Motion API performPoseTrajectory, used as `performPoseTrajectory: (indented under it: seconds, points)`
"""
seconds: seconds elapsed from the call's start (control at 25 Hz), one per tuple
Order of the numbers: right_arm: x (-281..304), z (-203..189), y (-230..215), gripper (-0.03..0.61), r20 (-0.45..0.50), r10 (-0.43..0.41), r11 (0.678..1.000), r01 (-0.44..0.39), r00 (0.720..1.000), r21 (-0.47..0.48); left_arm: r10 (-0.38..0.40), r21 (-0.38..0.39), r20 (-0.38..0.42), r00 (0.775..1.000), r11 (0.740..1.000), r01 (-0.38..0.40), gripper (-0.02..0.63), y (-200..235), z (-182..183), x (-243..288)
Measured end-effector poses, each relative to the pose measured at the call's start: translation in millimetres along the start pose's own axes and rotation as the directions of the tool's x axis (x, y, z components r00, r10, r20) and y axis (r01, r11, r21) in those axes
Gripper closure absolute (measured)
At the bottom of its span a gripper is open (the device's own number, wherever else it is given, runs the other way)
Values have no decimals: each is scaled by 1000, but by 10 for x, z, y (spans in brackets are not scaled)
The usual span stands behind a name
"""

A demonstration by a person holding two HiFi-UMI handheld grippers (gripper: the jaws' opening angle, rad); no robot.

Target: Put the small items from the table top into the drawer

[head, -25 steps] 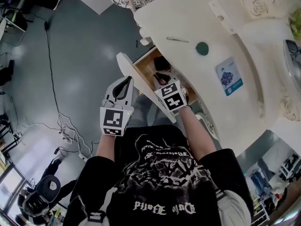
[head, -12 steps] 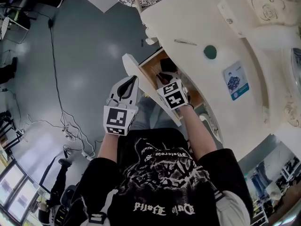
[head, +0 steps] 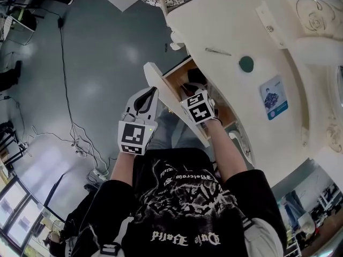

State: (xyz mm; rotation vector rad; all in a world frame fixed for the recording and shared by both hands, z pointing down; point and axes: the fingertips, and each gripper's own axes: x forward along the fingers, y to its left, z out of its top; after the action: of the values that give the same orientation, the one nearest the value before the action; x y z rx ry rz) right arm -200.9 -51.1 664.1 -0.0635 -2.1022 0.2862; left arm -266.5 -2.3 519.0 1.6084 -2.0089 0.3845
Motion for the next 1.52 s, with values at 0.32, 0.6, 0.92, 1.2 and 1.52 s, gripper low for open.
performPoseTrajectory:
  seconds: [0.32, 0.6, 0.92, 1.2, 1.52]
  points:
    - [100, -30, -61, 526, -32, 13, 1000, -13, 999, -1, 12, -3, -14, 1000, 1000, -12, 598, 70, -26, 27]
    - [135, -39, -47, 526, -61, 20, 1000, -21, 998, -9, 14, 3, -7, 1000, 1000, -14, 598, 124, 20, 13]
    - [178, -95, -43, 525, -86, 21, 1000, -21, 996, 1, 14, 8, -15, 1000, 1000, -14, 598, 141, -13, -17]
    - [182, -98, -58, 525, -87, 26, 1000, -26, 996, 4, 15, 16, -22, 1000, 1000, -15, 598, 128, -28, -14]
    - [181, -140, -55, 500, -73, 59, 997, -55, 996, 52, 2, 36, -30, 1000, 999, -1, 598, 61, -42, 0]
